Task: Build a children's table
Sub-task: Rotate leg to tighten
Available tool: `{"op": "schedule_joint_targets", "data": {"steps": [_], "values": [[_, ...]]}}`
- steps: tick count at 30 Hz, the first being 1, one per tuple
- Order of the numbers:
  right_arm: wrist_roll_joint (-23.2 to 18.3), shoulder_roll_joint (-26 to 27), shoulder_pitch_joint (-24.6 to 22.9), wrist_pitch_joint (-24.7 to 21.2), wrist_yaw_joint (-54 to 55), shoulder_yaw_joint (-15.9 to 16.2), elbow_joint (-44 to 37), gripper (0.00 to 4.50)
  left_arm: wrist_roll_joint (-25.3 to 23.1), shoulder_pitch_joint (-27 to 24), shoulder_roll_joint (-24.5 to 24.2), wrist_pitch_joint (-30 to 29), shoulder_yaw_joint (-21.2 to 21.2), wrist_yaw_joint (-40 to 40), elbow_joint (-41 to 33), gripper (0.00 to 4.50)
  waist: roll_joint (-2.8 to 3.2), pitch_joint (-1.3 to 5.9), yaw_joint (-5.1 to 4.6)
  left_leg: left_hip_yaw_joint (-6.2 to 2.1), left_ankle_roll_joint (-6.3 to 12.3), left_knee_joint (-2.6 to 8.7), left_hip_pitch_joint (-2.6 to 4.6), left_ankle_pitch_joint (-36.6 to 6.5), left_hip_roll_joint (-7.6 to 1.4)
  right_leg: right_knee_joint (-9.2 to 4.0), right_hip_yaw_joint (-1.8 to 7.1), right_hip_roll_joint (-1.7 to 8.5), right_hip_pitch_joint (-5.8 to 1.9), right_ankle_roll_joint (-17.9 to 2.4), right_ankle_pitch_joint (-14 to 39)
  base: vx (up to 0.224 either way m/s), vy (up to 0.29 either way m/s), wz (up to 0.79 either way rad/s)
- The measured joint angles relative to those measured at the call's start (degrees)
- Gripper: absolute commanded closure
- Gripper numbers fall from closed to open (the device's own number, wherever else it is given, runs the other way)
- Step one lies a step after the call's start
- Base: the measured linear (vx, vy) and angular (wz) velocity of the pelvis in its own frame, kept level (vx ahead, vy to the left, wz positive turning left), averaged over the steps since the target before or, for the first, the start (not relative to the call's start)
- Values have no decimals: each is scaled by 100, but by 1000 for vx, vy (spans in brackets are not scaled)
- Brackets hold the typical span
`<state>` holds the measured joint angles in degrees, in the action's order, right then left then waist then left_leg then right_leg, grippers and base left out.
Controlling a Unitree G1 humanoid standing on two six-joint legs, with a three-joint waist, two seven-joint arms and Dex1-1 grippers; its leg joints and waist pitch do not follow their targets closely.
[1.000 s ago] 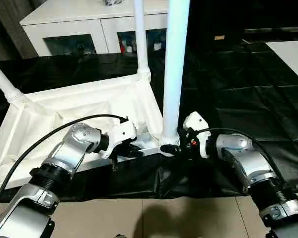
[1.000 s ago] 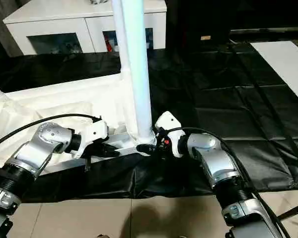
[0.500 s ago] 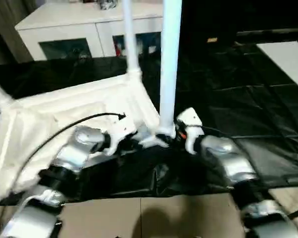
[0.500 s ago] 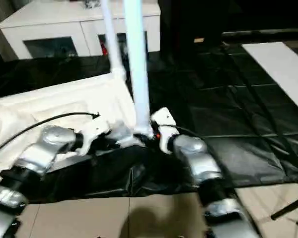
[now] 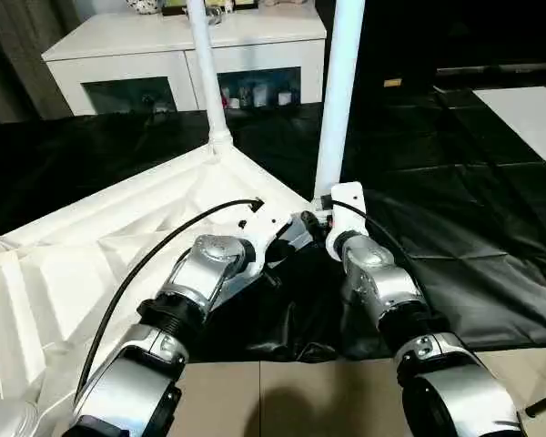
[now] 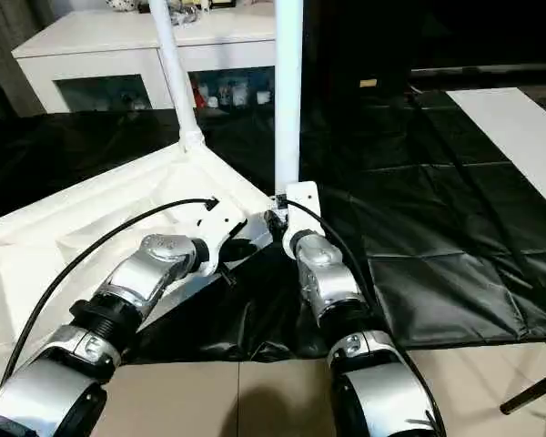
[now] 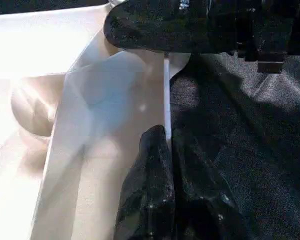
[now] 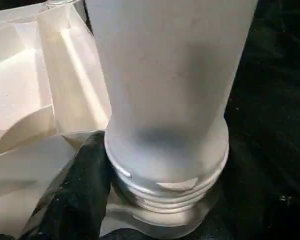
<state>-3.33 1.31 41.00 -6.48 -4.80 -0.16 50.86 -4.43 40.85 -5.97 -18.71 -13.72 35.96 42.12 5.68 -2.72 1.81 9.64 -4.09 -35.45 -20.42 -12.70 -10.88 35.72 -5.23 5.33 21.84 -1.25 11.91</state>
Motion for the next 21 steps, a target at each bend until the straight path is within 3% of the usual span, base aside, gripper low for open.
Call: {"op": "schedule_joint_targets", "data": {"steps": [5,9,16,21], "values": [[-83,23,-23,124,-317,-4,-27,62,-29,-5,-208,140,-29,144,-7,450,0,-2,-23,-1,0,8,-22,0,-3,-2,-4,0,18,21,-12,0,0,0],[-67,-153,-74,161,-663,53,-158,62,-31,-9,-306,194,-53,321,-87,450,2,-1,-11,-1,32,16,-67,20,-6,-5,-11,-2,62,24,-10,0,0,0],[79,-1481,-769,317,-2992,960,-1467,62,106,-388,-1184,850,-315,1862,-579,450,20,3,64,-4,72,6,-119,40,-8,-16,-22,-2,121,26,-9,0,0,0],[65,-1809,-946,421,-3810,1179,-1890,62,153,-489,-1466,1068,-496,2520,-808,450,34,0,157,2,71,-18,-133,40,-10,-11,-22,6,123,25,-9,0,0,0]]}}
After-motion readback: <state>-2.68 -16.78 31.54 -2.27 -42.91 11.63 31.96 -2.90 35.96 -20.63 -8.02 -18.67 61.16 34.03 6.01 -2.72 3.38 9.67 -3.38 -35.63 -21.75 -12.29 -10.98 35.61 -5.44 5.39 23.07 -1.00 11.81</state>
